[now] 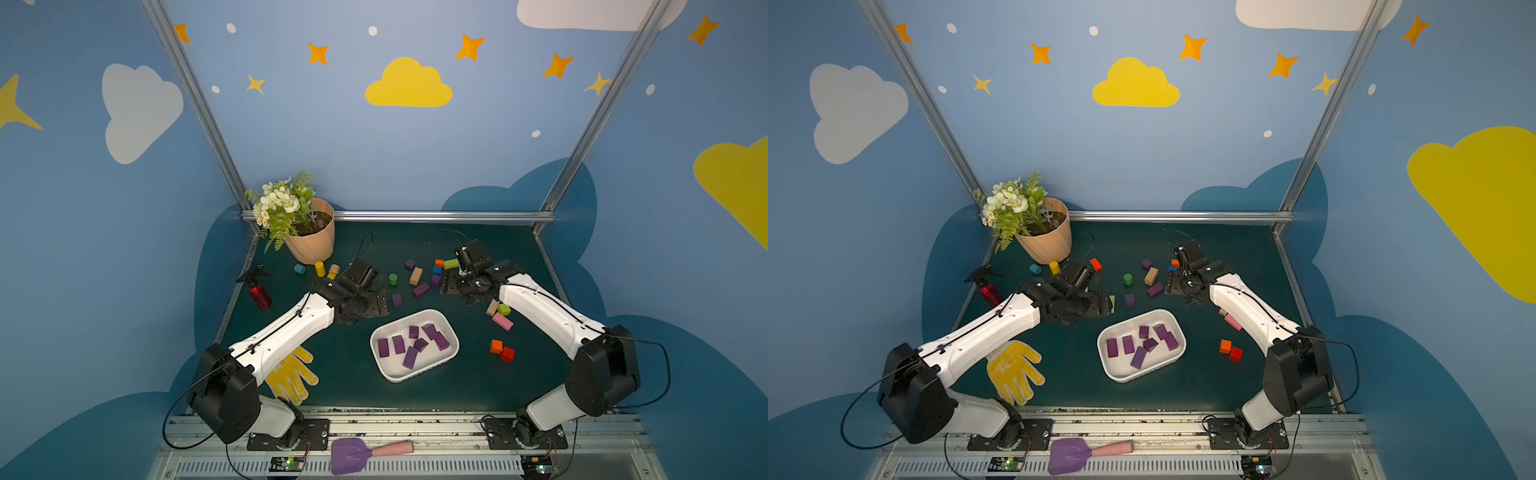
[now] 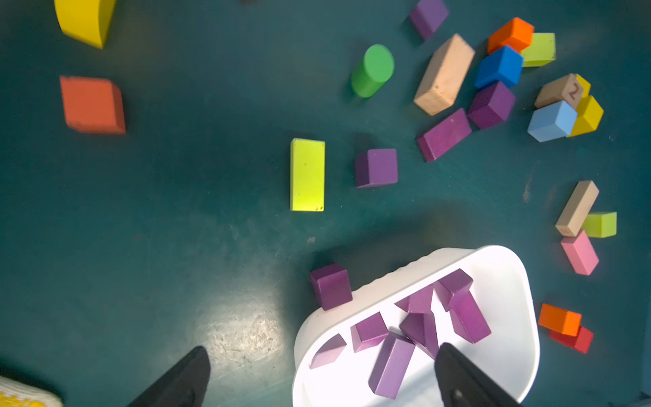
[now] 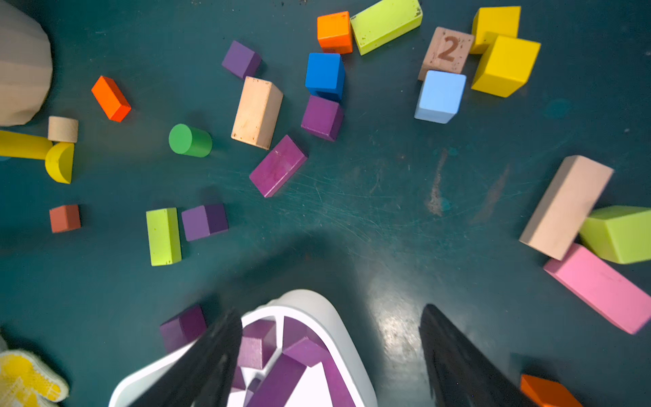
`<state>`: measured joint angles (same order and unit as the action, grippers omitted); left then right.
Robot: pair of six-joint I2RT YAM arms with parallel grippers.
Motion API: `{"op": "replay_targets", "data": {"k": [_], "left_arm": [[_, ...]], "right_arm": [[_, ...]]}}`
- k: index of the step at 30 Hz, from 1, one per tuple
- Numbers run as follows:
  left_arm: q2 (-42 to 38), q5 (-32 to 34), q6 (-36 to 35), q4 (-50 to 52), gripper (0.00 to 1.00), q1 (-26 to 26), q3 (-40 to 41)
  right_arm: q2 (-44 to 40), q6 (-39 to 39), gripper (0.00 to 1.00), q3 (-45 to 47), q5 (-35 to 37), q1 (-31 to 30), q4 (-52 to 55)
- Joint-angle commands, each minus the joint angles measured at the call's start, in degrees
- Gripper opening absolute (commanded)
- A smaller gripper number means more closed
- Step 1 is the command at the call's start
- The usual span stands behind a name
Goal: Pick purple bricks into the storage bin
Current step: Pick up the building block from the center of the board.
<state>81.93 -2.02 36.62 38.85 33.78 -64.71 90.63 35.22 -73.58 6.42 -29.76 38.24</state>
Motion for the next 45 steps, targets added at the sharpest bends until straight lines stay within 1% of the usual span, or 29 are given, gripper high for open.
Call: {"op": "replay_targets", "data": {"k": [1,6,10,13,18,25,31,45], "left_arm": [[-0.2,-3.9,3.6,-4.5,1.00,-0.7,1.6],[-0.9,-6.7,5.5,-8.5,1.00,-1.6,3.5],[-1.8,-9.6,8.1,-13.6,1.00,-2.6,6.0],[-1.0,-12.7,8.9,-15.6,1.00,-2.8,6.2],[0.8,-14.5,9.6,-17.5,1.00,-2.8,6.3],[0.3,-15.2,8.7,-18.1,1.00,-2.8,7.7],[0.1,-15.6,7.6,-17.6,1.00,-2.5,8.6],[-0.7,-15.3,6.1,-16.4,1.00,-2.2,10.0]], "right_arm": [[3.0,3.1,0.80,-2.8,0.5,0.1,-1.0],[9.2,5.4,0.79,-7.2,1.2,0.4,0.0],[12.9,6.8,0.79,-9.8,0.3,1.1,0.1],[15.2,7.6,0.78,-11.2,0.1,1.6,0.0],[19.2,8.3,0.76,-13.5,-0.9,2.9,-0.1],[26.3,7.6,0.65,-18.2,-2.8,4.5,0.4],[30.0,6.6,0.61,-21.6,-2.4,4.9,1.1],[33.3,6.6,0.59,-25.7,-1.7,4.2,2.7]]}}
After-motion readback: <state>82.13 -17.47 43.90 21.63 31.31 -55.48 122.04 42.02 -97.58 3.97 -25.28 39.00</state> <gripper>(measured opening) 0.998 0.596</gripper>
